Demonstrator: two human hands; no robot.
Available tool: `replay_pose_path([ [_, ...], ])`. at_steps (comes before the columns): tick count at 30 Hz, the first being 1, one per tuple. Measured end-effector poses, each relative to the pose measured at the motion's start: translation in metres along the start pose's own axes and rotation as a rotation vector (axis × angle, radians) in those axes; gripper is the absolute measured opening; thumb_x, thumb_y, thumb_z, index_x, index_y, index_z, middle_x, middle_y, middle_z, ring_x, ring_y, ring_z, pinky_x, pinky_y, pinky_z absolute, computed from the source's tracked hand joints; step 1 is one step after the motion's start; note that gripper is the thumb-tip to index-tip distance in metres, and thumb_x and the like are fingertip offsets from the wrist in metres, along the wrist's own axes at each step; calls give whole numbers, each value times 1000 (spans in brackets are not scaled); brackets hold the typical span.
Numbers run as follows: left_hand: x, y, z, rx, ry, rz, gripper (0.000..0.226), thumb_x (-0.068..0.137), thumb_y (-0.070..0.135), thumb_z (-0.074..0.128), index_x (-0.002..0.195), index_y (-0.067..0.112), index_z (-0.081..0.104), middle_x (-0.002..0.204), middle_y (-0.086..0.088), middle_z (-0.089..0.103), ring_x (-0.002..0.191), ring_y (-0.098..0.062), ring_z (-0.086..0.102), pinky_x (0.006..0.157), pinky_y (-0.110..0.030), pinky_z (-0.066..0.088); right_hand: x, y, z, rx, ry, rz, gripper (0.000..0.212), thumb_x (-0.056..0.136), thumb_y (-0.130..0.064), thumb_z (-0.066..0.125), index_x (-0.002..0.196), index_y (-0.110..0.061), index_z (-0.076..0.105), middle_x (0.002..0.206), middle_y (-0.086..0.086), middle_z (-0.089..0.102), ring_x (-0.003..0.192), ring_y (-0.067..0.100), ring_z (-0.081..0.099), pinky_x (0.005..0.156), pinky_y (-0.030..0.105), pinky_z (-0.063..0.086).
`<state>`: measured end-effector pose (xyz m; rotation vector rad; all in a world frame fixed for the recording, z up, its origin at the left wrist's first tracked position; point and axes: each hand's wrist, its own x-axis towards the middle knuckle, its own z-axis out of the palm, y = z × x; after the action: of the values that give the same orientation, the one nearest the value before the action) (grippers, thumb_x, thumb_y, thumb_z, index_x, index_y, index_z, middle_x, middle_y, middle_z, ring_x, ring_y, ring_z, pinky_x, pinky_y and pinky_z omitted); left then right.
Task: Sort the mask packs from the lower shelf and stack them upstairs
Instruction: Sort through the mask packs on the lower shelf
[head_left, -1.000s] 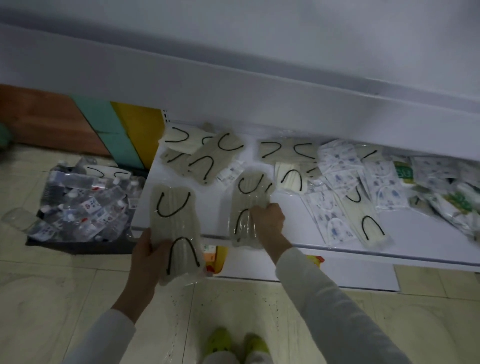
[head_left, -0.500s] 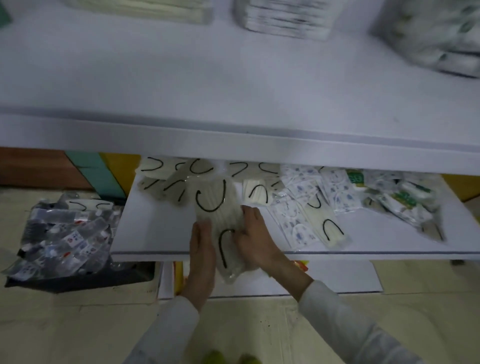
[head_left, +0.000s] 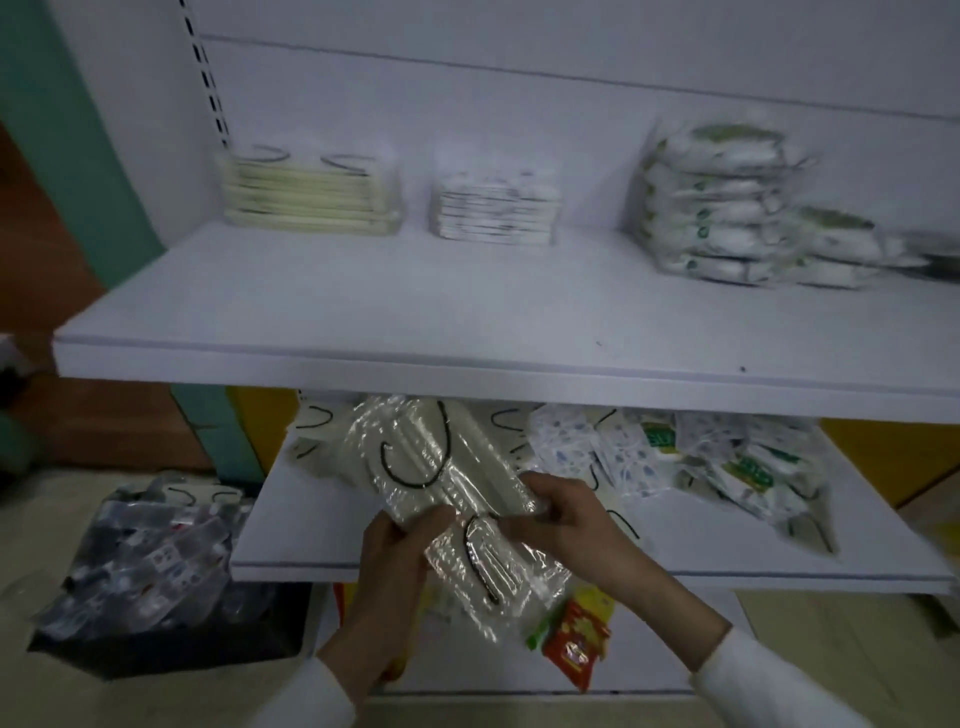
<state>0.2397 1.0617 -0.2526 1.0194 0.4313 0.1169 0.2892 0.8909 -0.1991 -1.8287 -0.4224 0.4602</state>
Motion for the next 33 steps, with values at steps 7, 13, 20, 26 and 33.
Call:
replay_pose_path([
  [7,-37,117,6,228,-164,437,74,19,52,92,85,23,75,82,3,75,76,-12,71,61,-26,57,-19,-95,-61,-342,-153,-241,12,83,-7,71,88,-17,68,72,-6,61,62,4,55,59,22,42],
  [13,-2,217,49,528,-256,672,40,63,-4,77,94,20,66,85,12,74,82,-4,68,71,-15,52,25,-183,-103,-811,56,-529,12,84,-13,67,95,-16,65,73,0,63,57,6,50,58,22,38],
  [20,69,209,79,551,-98,668,30,74,-6,68,66,13,47,65,6,52,62,-6,50,63,-20,41,86,-182,-125,-836,245,-447,49,77,-30,76,121,-25,55,92,-15,64,82,2,58,79,28,45],
  [26,86,182,67,617,-78,629,12,78,-6,66,84,-2,57,75,-6,68,73,-13,61,64,-17,47,98,-99,-108,134,434,-195,74,69,-16,83,132,-22,46,112,-4,59,102,14,59,86,28,52],
  [33,90,196,65,620,-167,593,45,72,-15,66,101,19,60,100,-5,69,88,-11,67,76,-33,57,109,-105,-95,320,425,-338,48,74,9,72,114,-11,55,104,6,67,93,16,66,83,36,56],
])
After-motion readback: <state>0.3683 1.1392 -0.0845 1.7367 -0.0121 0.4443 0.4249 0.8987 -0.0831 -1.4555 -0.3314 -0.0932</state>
